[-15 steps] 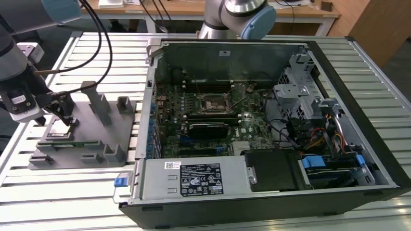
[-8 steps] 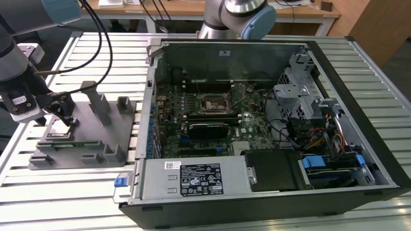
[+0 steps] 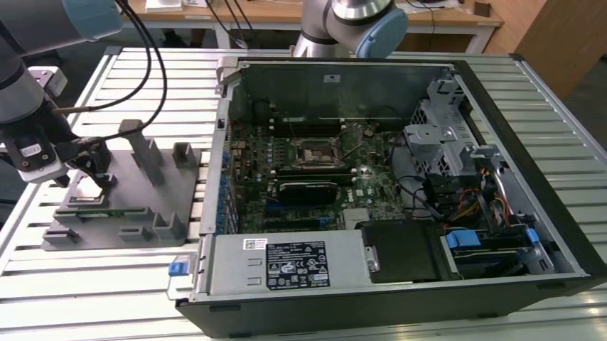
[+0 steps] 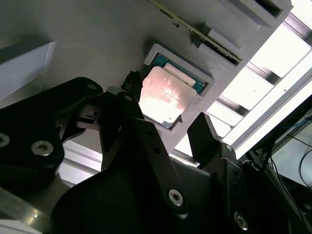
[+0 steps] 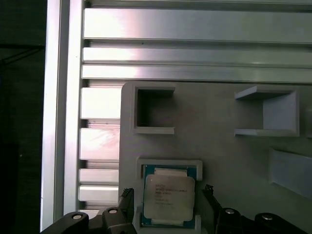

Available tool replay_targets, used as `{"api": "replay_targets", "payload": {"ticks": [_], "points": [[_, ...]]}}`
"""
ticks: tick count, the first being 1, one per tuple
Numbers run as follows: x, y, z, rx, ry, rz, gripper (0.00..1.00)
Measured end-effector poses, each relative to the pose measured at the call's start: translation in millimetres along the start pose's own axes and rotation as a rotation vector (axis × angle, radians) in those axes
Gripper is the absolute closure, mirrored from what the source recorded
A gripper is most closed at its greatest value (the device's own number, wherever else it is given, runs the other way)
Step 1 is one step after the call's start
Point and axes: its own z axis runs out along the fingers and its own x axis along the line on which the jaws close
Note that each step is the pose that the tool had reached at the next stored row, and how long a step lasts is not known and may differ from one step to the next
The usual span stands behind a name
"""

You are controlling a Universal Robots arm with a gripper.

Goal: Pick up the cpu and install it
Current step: 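Pick up the cpu and move it towards the insertion slot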

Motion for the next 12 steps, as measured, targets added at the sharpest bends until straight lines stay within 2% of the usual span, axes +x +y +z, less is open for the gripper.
{"api": "replay_targets", "payload": {"ticks": [12], "points": [[-2.0, -0.3, 9.1, 0.0001, 0.0004, 0.003, 0.35]]}}
